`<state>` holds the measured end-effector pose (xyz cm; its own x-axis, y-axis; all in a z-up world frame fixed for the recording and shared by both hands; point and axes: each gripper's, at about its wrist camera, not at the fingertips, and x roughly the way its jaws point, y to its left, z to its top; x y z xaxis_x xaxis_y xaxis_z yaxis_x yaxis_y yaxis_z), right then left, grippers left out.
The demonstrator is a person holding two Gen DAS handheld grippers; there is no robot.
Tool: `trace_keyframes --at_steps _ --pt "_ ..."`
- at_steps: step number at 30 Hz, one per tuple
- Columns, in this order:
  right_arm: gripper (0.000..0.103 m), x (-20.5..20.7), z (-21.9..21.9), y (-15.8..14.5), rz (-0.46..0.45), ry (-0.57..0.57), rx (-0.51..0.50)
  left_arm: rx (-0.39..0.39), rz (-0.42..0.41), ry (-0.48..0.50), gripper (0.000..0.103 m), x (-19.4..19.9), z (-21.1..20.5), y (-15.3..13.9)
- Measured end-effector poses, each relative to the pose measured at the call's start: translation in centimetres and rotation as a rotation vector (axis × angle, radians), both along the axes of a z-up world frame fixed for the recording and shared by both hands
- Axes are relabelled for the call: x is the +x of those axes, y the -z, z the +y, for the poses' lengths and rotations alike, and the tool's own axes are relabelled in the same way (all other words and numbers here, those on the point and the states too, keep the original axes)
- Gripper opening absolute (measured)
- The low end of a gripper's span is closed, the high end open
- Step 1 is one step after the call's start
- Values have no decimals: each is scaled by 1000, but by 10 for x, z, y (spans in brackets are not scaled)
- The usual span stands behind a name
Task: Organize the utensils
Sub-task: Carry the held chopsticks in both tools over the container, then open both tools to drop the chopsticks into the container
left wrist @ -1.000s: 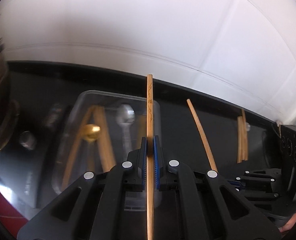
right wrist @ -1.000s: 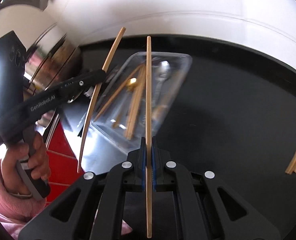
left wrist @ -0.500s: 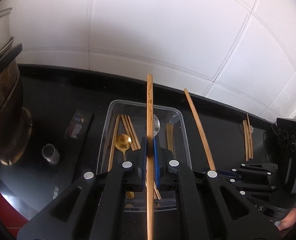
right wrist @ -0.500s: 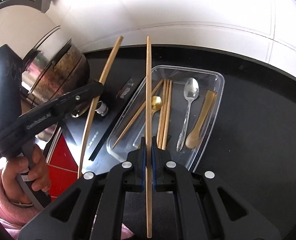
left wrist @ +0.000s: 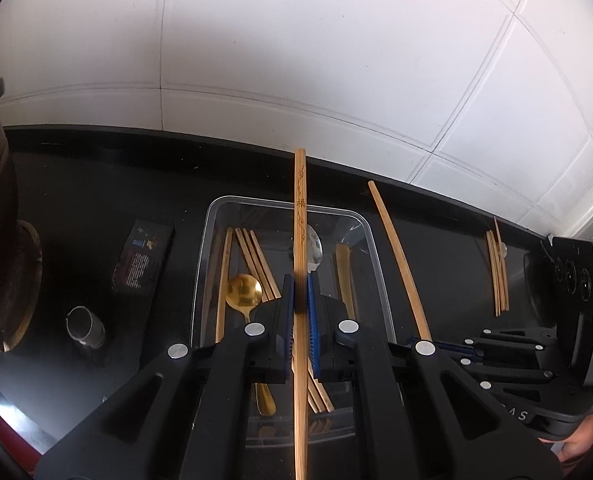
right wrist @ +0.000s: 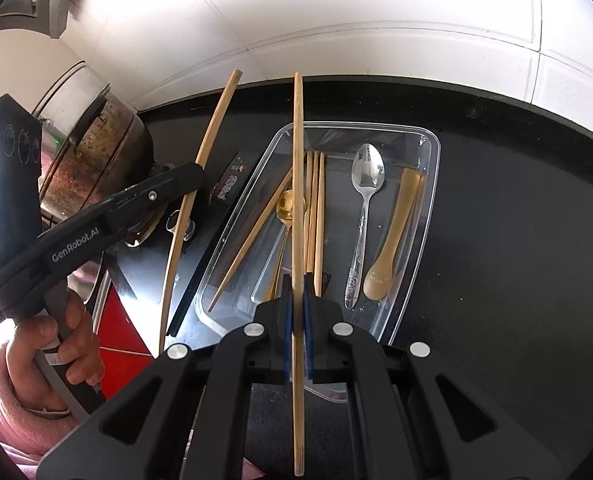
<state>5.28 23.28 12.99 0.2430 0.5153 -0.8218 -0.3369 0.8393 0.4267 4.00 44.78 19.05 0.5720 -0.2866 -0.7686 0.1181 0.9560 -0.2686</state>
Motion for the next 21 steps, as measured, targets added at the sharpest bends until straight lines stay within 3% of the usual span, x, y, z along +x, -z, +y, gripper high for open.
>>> trace_keyframes --at_steps 4,5,6,7,8,9,11,13,17,21 --pt "5 13 8 0 -24 0 -46 -15 -11 -1 7 16 2 0" --pt "5 16 10 -1 -41 0 -63 -9 -3 -5 29 22 2 2" --pt "6 20 14 -1 -59 4 -98 -2 15 -17 85 29 3 6" --pt "22 25 20 3 -64 -18 -166 14 28 -51 97 34 6 9" --pt "72 27 23 5 -67 -34 -212 13 19 -87 95 35 10 10" --pt "95 26 22 7 -95 -40 -272 -1 16 -102 95 35 15 10" --pt "96 14 11 3 -224 -24 -417 -2 15 -130 95 33 24 12" --pt "96 6 -3 5 -266 -19 -496 23 14 -158 97 31 31 14" --pt "96 -5 -59 15 -221 81 -549 7 35 -186 97 31 33 20" --pt "96 -10 -111 21 -133 225 -504 7 32 -151 97 35 8 16"
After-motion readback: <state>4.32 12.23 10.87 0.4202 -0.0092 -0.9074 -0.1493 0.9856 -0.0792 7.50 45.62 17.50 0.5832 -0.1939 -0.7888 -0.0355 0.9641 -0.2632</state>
